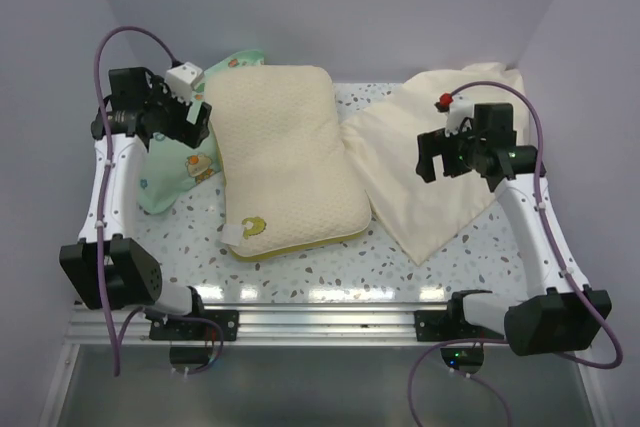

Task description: Put the pillow into the pillowcase

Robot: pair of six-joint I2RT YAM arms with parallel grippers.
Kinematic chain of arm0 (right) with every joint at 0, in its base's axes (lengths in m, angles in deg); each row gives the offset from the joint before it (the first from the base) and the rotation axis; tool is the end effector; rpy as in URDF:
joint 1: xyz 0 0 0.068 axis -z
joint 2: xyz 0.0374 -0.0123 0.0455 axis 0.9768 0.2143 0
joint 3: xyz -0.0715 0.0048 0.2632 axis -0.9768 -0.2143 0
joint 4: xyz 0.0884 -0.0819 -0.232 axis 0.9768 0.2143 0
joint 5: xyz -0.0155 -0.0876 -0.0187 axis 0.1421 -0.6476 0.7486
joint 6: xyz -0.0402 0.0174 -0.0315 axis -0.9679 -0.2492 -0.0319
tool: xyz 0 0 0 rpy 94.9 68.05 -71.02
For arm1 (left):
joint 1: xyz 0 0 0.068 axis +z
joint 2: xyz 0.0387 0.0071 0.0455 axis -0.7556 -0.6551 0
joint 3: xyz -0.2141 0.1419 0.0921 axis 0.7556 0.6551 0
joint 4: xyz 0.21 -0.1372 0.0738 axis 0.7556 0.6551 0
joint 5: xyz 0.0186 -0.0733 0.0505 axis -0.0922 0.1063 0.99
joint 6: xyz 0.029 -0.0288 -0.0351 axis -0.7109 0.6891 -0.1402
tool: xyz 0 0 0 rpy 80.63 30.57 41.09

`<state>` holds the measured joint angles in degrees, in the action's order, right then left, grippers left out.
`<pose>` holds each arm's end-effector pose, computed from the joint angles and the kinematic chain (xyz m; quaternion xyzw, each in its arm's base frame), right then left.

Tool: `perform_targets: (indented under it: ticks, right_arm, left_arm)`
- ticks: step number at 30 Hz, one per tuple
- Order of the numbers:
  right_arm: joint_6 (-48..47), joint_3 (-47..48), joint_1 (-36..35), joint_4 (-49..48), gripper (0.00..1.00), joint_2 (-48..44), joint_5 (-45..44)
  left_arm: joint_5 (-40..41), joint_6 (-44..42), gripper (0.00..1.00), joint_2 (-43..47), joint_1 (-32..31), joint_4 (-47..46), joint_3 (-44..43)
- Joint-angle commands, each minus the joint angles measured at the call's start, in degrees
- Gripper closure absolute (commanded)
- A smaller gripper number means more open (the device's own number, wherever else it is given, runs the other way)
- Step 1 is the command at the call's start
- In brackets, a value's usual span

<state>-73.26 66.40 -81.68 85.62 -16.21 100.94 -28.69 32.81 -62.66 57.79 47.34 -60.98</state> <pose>0.2463 0.0259 0.3528 -0.1569 0.9034 0.0903 0.3887 0.3105 0.0330 0.3725 0.2257 0.8653 -0.0539 0.4442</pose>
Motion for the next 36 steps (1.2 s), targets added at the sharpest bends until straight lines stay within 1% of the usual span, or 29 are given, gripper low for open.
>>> perform_targets:
  ticks: [1, 3, 4, 5, 6, 7, 8, 9, 10, 11, 12, 14, 15, 16, 19, 23, 25, 29, 36]
  right_arm:
    - [0.6, -0.4, 0.2, -0.1, 0.01, 0.4, 2.0]
    - [0.3, -0.4, 0.2, -0.1, 0.01, 0.9, 2.6]
    - [0.1, -0.3, 0.3, -0.1, 0.01, 1.1, 2.7]
    - [0.0, -0.3, 0.2, 0.0, 0.02, 1.4, 2.8]
    - [0.0, -0.3, 0.2, 0.2, 0.02, 1.8, 2.9]
    - [-0.3, -0.2, 0.2, 0.4, 0.01, 1.8, 3.0]
    - [-0.5, -0.1, 0.0, 0.5, 0.02, 2.4, 3.0]
    - [-0.7, 0.0, 0.2, 0.8, 0.01, 2.6, 2.9]
    - [-0.9, 0.0, 0.2, 1.0, 0.01, 2.6, 2.9]
    - [-1.0, 0.0, 0.1, 1.2, 0.01, 3.0, 2.8]
    - [-1.2, 0.0, 0.1, 1.3, 0.01, 3.1, 2.8]
    - [-1.4, -0.1, 0.1, 1.4, 0.02, 3.3, 2.7]
    - [-1.5, -0.2, 0.1, 1.7, 0.02, 3.3, 2.7]
    - [-1.5, -0.1, 0.1, 1.8, 0.01, 3.5, 2.7]
    - [-1.5, -0.4, 0.1, 2.3, 0.01, 3.7, 2.7]
    - [-1.9, -1.1, 0.1, 2.7, 0.01, 3.8, 2.2]
    - [-2.3, -1.5, 0.2, 2.8, 0.01, 4.0, 2.0]
    - [-2.8, -1.7, 0.2, 3.4, 0.01, 4.7, 1.5]
    - [-3.6, -1.5, 0.1, 4.8, 0.01, 4.8, 0.2]
  left_arm:
    - [-0.4, -8.2, 0.0, -1.5, -1.7, 2.0, -3.2]
    - [-2.3, -12.8, 0.0, -3.1, -2.6, 6.8, -7.4]
    - [-4.2, -18.7, 0.0, -5.3, -3.3, 9.3, -9.2]
    - [-5.3, -22.3, 0.0, -6.7, -4.9, 12.1, -13.4]
    - [-6.1, -25.3, 0.0, -7.9, -6.1, 16.8, -15.2]
    - [-5.4, -29.6, 0.0, -10.2, -7.5, 18.6, -16.9]
    - [-4.8, -31.8, 0.0, -11.5, -11.1, 20.5, -18.5]
    - [-3.8, -34.0, 0.0, -12.5, -13.2, 23.6, -21.0]
    - [-1.8, -37.6, 0.0, -14.3, -15.2, 24.8, -21.7]
    - [-1.1, -39.4, 0.0, -14.9, -19.0, 26.3, -21.9]
    - [-0.7, -40.9, 0.0, -15.4, -20.9, 26.6, -21.5]
    - [-1.1, -47.9, 0.0, -16.5, -25.5, 27.8, -20.4]
    - [-2.1, -51.4, 0.0, -16.9, -26.4, 30.0, -19.3]
    - [-5.3, -58.6, 0.0, -17.8, -27.0, 31.1, -18.8]
    - [-9.5, -67.4, 0.0, -20.6, -28.7, 32.9, -18.2]
    - [-8.8, -70.0, 0.0, -25.5, -33.0, 32.9, -18.2]
    - [-8.5, -73.4, 0.0, -27.3, -34.2, 32.9, -15.5]
    - [-7.2, -75.9, 0.0, -32.0, -36.8, 32.5, -11.7]
    - [-2.4, -76.5, 0.0, -41.6, -37.1, 22.9, -6.0]
